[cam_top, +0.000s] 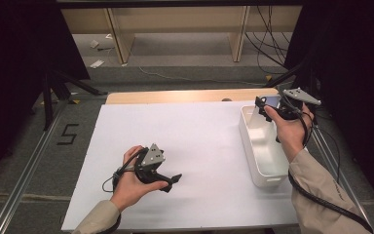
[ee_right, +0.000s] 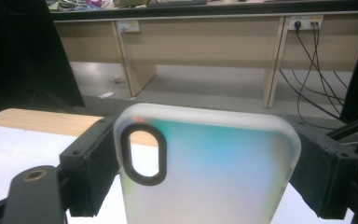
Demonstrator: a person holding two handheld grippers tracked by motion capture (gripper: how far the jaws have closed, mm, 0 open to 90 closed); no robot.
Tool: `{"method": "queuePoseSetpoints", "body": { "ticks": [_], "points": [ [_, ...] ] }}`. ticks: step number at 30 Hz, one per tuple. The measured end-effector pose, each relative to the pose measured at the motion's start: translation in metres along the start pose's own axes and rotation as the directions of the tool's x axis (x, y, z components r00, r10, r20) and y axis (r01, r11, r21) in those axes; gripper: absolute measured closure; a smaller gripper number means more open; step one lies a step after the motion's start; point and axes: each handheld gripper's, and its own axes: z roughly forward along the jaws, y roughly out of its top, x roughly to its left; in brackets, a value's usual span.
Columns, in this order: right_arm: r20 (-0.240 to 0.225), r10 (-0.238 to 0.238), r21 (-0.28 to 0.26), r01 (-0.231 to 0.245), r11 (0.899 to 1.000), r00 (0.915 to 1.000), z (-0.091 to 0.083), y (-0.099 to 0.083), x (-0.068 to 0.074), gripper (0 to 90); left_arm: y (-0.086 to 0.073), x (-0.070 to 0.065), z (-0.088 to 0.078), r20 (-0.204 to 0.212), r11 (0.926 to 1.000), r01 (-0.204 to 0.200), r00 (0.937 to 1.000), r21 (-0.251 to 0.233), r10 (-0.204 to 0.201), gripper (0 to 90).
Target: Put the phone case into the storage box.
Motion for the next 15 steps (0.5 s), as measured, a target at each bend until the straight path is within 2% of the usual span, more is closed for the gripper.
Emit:
{"method": "queuePoseSetpoints", "body": {
  "ticks": [15],
  "points": [
    [0.003, 0.000, 0.017, 0.000, 1.000, 1.0000, 0.0051, -0.0008, 0.0006, 18.3, 0.0000, 0.0000, 0.0002, 0.001, 1.0000, -0.001, 1.0000, 0.001, 0.001, 0.0]
  ]
}}
